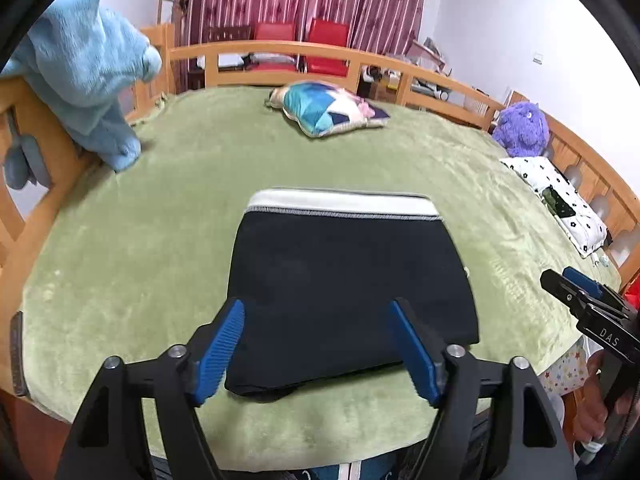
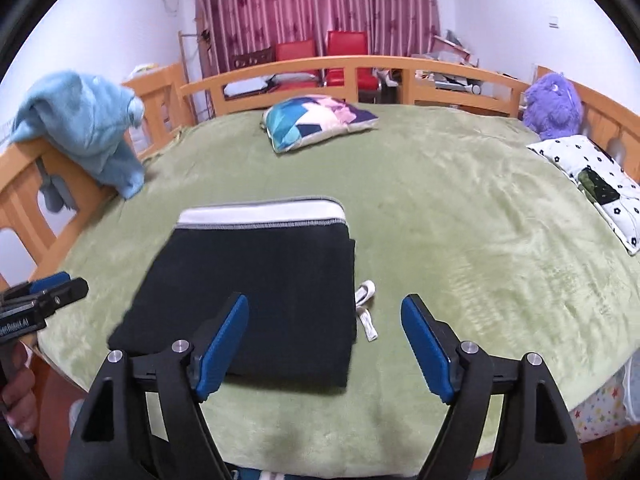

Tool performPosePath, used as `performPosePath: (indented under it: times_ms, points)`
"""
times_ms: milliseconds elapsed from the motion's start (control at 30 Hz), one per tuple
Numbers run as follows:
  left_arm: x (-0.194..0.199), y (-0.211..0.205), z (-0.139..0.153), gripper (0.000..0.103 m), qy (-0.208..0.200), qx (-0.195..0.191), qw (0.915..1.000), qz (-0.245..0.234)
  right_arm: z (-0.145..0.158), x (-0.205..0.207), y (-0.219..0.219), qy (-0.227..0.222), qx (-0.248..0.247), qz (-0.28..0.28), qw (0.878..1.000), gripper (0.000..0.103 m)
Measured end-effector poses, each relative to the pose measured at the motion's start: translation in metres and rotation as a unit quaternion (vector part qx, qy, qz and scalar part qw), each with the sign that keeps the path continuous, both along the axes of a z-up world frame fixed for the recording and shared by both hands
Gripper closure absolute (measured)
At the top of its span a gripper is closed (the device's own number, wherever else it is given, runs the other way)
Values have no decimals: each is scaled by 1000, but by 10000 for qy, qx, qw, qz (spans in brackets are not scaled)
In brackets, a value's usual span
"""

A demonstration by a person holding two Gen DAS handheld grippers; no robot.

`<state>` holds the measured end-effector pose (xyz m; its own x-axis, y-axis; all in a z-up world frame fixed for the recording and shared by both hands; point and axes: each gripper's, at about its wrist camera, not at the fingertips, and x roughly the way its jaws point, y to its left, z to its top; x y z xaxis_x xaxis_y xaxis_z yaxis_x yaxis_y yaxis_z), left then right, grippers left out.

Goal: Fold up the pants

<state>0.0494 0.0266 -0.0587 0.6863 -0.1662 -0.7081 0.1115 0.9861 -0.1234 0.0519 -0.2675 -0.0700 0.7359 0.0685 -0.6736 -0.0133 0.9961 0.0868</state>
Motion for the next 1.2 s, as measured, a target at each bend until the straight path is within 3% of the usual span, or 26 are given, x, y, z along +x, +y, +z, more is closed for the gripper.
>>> performPosePath:
  times_ms: [67,200,233,633,1200]
  points:
    - [-11,-5,8,22,-129,101,9999,49,9,-5,0,92,116,1,9999,25]
    - [-28,-11,17,20,-364,312,9982,348,21,-27,1,-127,47,-228,9996,2]
    - [-32,-12,18,19,-406,362,9978,370,23,-34,1,-180,72,-236,9995,0]
    - [-73,-31,37,17,-613,512,9966,211,21,-73,4,-114,109,-288,9995,0]
    - [-80,-39,38,16,-570,452,9972,168,31,-92,1,-206,-262,-602,9976,0]
